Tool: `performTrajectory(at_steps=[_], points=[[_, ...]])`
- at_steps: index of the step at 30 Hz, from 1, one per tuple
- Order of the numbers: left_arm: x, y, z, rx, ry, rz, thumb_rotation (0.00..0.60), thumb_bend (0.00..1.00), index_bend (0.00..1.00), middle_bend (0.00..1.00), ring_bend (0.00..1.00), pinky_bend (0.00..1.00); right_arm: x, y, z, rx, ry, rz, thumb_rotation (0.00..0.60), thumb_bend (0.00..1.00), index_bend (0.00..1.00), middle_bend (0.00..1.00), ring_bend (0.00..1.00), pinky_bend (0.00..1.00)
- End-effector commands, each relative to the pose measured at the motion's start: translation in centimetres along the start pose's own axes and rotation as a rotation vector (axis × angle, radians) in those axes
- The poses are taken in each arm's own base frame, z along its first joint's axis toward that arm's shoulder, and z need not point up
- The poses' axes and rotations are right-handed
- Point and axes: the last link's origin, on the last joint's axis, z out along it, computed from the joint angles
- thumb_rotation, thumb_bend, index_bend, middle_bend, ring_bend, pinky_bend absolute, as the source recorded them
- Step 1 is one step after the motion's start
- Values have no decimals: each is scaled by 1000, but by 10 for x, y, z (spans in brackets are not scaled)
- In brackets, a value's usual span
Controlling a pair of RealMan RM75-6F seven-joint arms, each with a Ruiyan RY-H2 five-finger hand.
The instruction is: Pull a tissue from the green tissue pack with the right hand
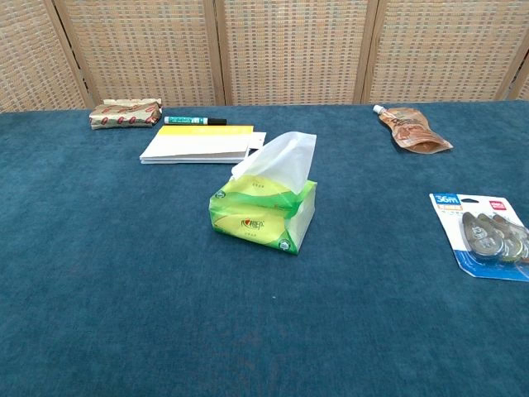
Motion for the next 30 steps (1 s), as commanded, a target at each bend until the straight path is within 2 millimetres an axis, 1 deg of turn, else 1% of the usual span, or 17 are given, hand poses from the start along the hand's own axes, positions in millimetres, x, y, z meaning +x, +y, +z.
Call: performTrajectory(at_steps=[1, 6, 8, 10, 13, 16, 17, 19, 21, 24, 29, 30], points=[[0, 0, 0, 2, 0, 0, 600, 0, 0, 0, 0, 0, -1, -1, 0, 8, -6, 0, 600, 2, 0, 0, 0, 0], [0, -1, 0, 3, -2, 1, 600, 0, 0, 0, 0, 0, -3, -4, 2, 21, -15, 6, 600, 2, 0, 0, 0, 0], [0, -2, 0, 6, -3, 2, 600, 0, 0, 0, 0, 0, -4, -8, 4, 35, -20, 15, 600, 2, 0, 0, 0, 0], [0, -2, 2, 9, 2, 1, 600, 0, 0, 0, 0, 0, -6, -20, 12, 88, -35, 43, 600, 2, 0, 0, 0, 0], [0, -2, 3, 16, 2, 1, 600, 0, 0, 0, 0, 0, -4, -39, 29, 175, -57, 69, 600, 2, 0, 0, 0, 0], [-1, -3, 6, 24, -1, 1, 600, 0, 0, 0, 0, 0, -1, -69, 64, 272, -100, 113, 600, 2, 0, 0, 0, 0], [-1, -3, 7, 29, -3, 1, 600, 0, 0, 0, 0, 0, -1, -82, 77, 298, -136, 145, 600, 2, 0, 0, 0, 0], [-1, -3, 8, 35, -5, -1, 600, 0, 0, 0, 0, 0, 0, -105, 97, 332, -218, 215, 600, 2, 0, 0, 0, 0], [-1, -3, 10, 40, -7, -2, 600, 0, 0, 0, 0, 0, 0, -123, 113, 355, -271, 253, 600, 2, 0, 0, 0, 0], [0, -4, 12, 46, 0, -4, 600, 0, 0, 0, 0, 0, -3, -152, 136, 381, -322, 261, 600, 2, 0, 0, 0, 0], [0, -6, 15, 59, -10, -13, 600, 0, 0, 0, 0, 0, -24, -199, 162, 384, -432, 305, 600, 2, 0, 0, 0, 0], [0, -6, 15, 61, -12, -15, 600, 0, 0, 0, 0, 0, -27, -205, 166, 384, -445, 308, 600, 2, 0, 0, 0, 0]])
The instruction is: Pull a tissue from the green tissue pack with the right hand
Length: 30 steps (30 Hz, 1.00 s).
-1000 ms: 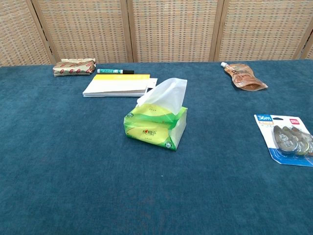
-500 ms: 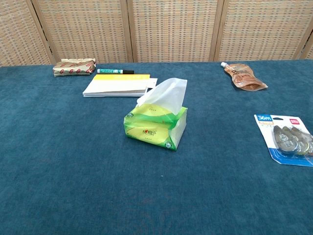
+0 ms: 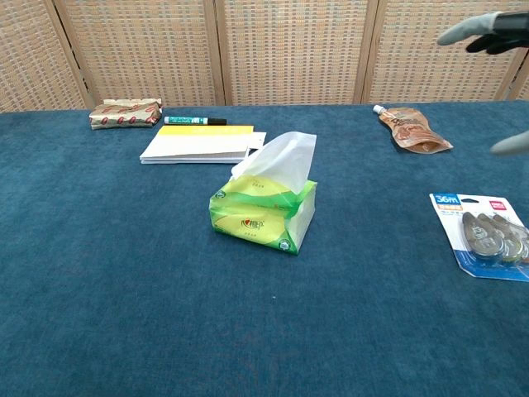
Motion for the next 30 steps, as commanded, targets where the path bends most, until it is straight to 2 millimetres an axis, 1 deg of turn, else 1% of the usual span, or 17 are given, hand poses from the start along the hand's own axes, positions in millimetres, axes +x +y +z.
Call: performTrajectory(at_steps=[1, 3, 5, 10, 13, 16, 17, 21, 25, 27, 30], points=[[1, -2, 2, 10, -7, -9, 600, 0, 0, 0, 0, 0, -14, -47, 57, 48, -102, 60, 600, 2, 0, 0, 0, 0], [2, -4, 4, 19, -10, -19, 600, 0, 0, 0, 0, 0, -23, -55, 74, 37, -121, 45, 600, 8, 6, 0, 0, 0], [3, -6, 5, 26, -11, -28, 600, 0, 0, 0, 0, 0, -30, -62, 85, 22, -127, 31, 600, 20, 16, 5, 0, 9], [7, -8, 10, 41, -15, -54, 600, 0, 0, 0, 0, 0, -50, -80, 105, -9, -150, 18, 600, 38, 50, 46, 1, 89], [8, -10, 11, 50, -18, -66, 600, 0, 0, 0, 0, 0, -64, -92, 114, -18, -169, 31, 600, 51, 89, 82, 32, 133], [10, -13, 12, 55, -20, -76, 600, 0, 0, 0, 0, 0, -78, -103, 123, -22, -179, 50, 600, 58, 151, 148, 101, 194], [10, -13, 12, 56, -20, -78, 600, 0, 0, 0, 0, 0, -82, -106, 126, -25, -176, 51, 600, 72, 183, 186, 131, 216], [11, -15, 12, 56, -27, -88, 600, 0, 0, 0, 0, 0, -98, -114, 137, -38, -149, 68, 600, 163, 297, 345, 256, 308], [11, -18, 12, 54, -35, -94, 600, 0, 0, 0, 0, 0, -111, -111, 146, -65, -120, 53, 600, 243, 395, 437, 347, 405], [11, -19, 12, 56, -35, -97, 600, 0, 0, 0, 0, 0, -112, -109, 148, -70, -104, 46, 600, 316, 473, 511, 422, 501], [11, -20, 13, 56, -35, -99, 600, 0, 0, 0, 0, 0, -111, -107, 148, -68, -80, 38, 600, 407, 575, 606, 517, 612]])
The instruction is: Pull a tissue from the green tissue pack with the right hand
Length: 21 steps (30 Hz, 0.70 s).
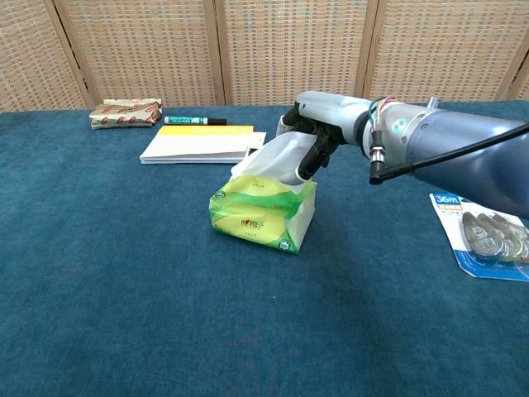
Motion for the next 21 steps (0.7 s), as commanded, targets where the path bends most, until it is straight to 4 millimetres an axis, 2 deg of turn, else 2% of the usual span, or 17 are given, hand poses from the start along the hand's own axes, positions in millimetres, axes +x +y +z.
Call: performTrajectory(at_steps=[1, 5, 10, 15, 17, 21], points=[[0, 0, 0, -1, -2, -1, 600, 0, 0, 0, 0, 0, 1, 1, 0, 7, 32, -9, 600, 427, 593, 623, 535, 630], [-1, 0, 0, -3, -5, 2, 600, 0, 0, 0, 0, 0, 5, 2, -5, 33, 74, -5, 600, 515, 643, 667, 579, 658], [-2, 1, -1, -5, -8, 5, 600, 0, 0, 0, 0, 0, 25, -2, -16, 89, 152, 45, 600, 517, 650, 674, 583, 663], [-2, 1, -2, -8, -7, 7, 600, 0, 0, 0, 0, 0, 75, -7, -28, 161, 368, 174, 600, 517, 651, 674, 583, 663], [-2, 1, -2, -9, -4, 6, 600, 0, 0, 0, 0, 0, 97, -4, -32, 178, 458, 243, 600, 517, 651, 674, 583, 663], [-2, 2, -3, -12, -3, 5, 600, 0, 0, 0, 0, 0, 125, 6, -37, 173, 572, 365, 600, 517, 651, 674, 583, 663]])
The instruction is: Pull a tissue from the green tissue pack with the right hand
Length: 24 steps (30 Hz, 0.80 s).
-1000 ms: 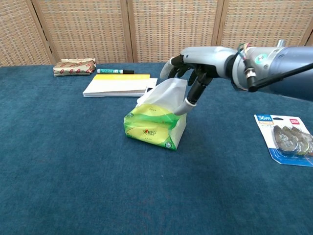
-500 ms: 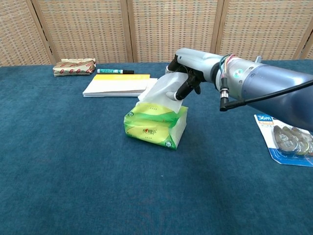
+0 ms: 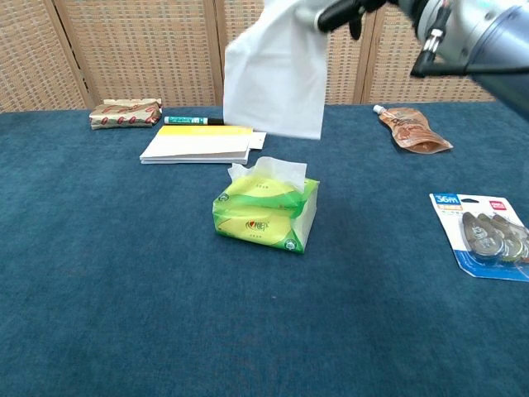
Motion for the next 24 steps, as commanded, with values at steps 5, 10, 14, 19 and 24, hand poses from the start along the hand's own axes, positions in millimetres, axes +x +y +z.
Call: performTrajectory(at_steps=[5, 10, 14, 19, 24], points=[[0, 3, -2, -11, 3, 1, 600, 0, 0, 0, 0, 0, 55, 34, 4, -112, 157, 184, 600, 517, 651, 674, 583, 663], [0, 4, -4, -16, 5, 3, 600, 0, 0, 0, 0, 0, 51, 62, -1, -182, 129, 248, 600, 517, 651, 674, 583, 663], [-1, 6, -4, -22, 5, 8, 600, 0, 0, 0, 0, 0, 35, 91, -9, -280, 81, 430, 600, 517, 651, 672, 583, 663], [-3, 8, -3, -20, -1, 15, 600, 0, 0, 0, 0, 0, 6, 133, -23, -382, 18, 419, 600, 517, 651, 671, 583, 663], [-4, 7, -3, -14, -2, 18, 600, 0, 0, 0, 0, 0, -15, 167, -34, -435, -31, 313, 600, 517, 651, 668, 583, 663]])
